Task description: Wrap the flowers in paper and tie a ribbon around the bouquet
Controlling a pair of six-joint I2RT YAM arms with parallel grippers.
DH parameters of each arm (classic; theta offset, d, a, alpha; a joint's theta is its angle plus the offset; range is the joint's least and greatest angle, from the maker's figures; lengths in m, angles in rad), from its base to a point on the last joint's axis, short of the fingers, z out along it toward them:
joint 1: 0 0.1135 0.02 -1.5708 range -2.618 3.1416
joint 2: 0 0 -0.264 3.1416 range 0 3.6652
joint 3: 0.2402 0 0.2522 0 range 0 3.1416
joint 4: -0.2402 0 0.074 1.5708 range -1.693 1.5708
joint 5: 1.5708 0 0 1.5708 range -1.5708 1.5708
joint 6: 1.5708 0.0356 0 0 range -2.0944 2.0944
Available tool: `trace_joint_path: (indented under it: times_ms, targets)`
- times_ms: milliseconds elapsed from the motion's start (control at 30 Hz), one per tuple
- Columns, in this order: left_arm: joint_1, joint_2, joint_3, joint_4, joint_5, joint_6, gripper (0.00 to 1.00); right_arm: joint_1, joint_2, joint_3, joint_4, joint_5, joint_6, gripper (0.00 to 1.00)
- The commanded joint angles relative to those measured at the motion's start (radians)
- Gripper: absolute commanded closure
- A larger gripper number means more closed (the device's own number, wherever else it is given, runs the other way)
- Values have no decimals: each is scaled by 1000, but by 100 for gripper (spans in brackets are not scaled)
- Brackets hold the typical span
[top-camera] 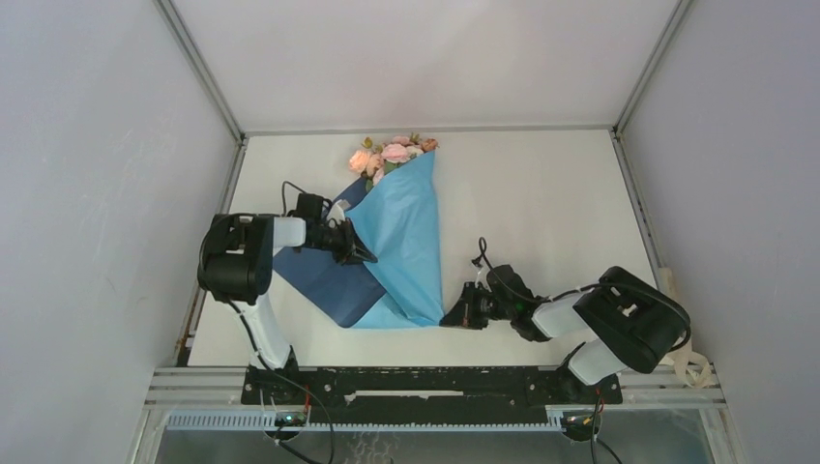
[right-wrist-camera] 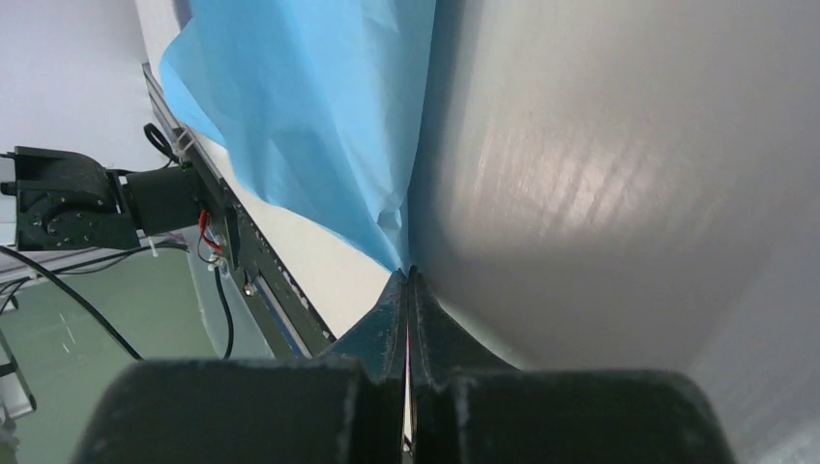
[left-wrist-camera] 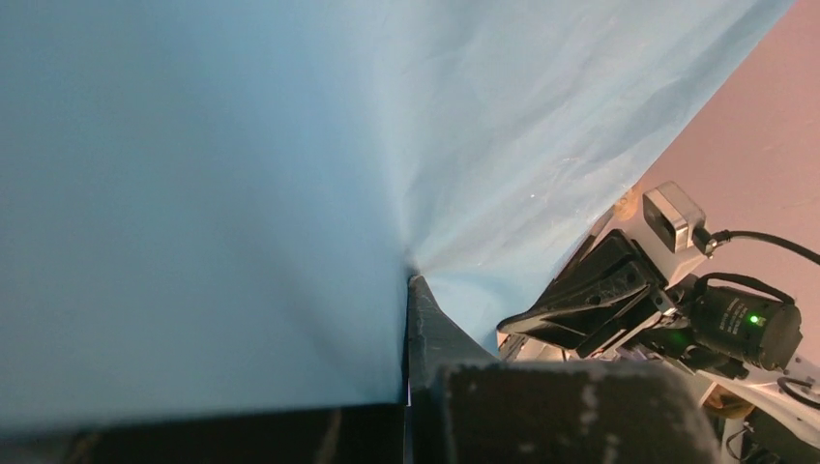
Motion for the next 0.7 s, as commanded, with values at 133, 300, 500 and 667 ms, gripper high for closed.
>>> trace_joint_path:
  times_ms: [133,300,500,667]
  targets:
    - [1,-78,61,-10,-78,116,100,46,-109,-106,-3,-1,42,100]
    - [-3,-57,63,-31,-69,128,100,47,-217,-82,-174,36,-1,100]
    - [-16,-69,63,-34,-58,128,100,82,-407,112,-548,160,-188,92]
    - [-17,-78,63,-37,-59,125,100,160,-289,245,-373,182,-252,95]
